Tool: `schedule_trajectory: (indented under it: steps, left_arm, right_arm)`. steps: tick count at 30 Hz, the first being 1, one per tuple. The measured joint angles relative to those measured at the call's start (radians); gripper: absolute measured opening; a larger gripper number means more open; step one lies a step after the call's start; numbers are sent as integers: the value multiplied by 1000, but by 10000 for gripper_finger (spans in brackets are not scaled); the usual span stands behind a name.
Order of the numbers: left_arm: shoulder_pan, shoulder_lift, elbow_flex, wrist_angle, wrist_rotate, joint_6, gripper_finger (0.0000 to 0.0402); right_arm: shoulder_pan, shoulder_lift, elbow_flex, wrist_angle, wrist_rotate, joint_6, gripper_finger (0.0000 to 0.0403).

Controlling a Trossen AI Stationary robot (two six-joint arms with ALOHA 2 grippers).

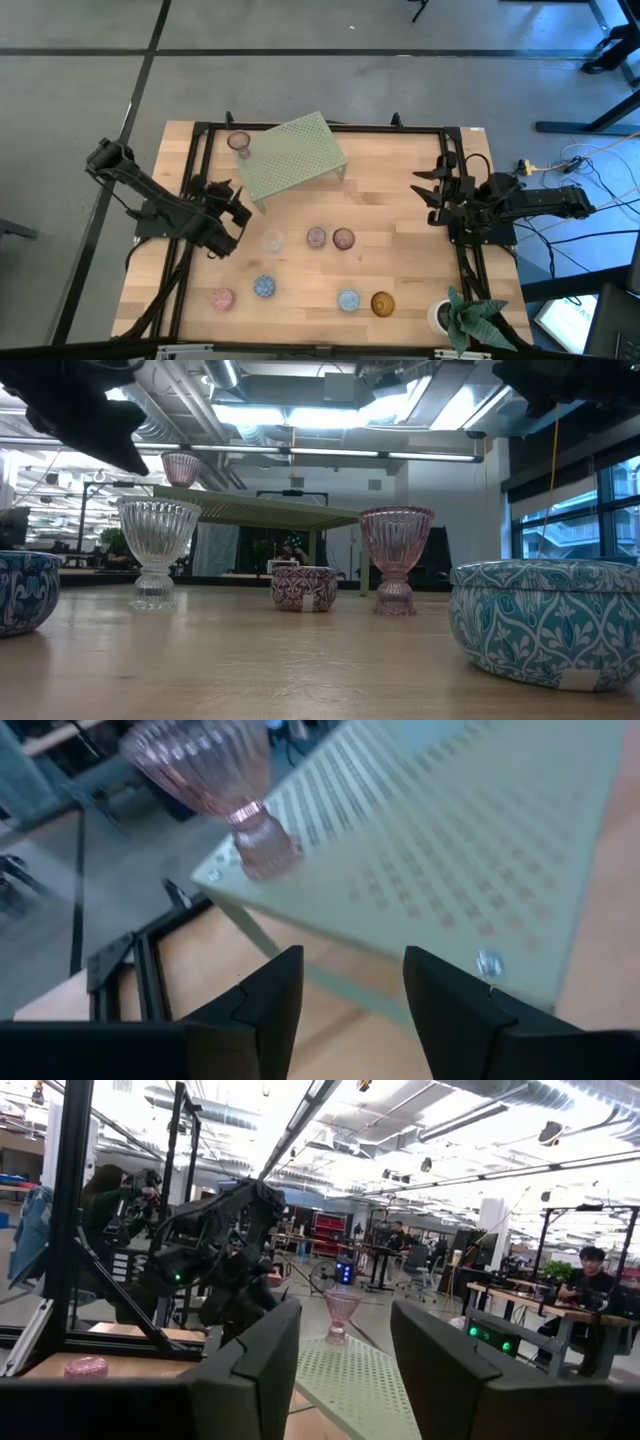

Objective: Pick & Place candle stick holders
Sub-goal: Put the left pink glass candle holder on the shelf

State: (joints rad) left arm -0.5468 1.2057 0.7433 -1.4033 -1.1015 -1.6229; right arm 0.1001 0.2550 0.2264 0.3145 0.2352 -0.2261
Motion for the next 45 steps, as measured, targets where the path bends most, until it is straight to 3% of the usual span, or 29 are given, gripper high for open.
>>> schedule_trajectory:
  steps: [7, 22, 27, 35, 40, 45]
  left_arm:
    - [67, 0, 0, 32, -106, -16, 171]
    - [89, 0, 0, 172, -157, 71, 171]
    - [54, 0, 3, 363, -165, 270, 171]
    - [21, -46, 169, 268, -188, 513, 171]
    - [32, -171, 271, 171, -56, 715, 171]
    - [34, -359, 275, 162, -44, 827, 171]
  right_arm:
    - [0, 0, 0, 1, 0, -21, 165]
    - [0, 0, 0, 3, -1, -43, 165]
    - [0, 0, 0, 5, -3, -43, 165]
    - [0, 0, 0, 7, -3, -43, 165]
    - [0, 0, 0, 7, -3, -42, 165]
    - [0, 0, 0, 7, -2, -40, 165]
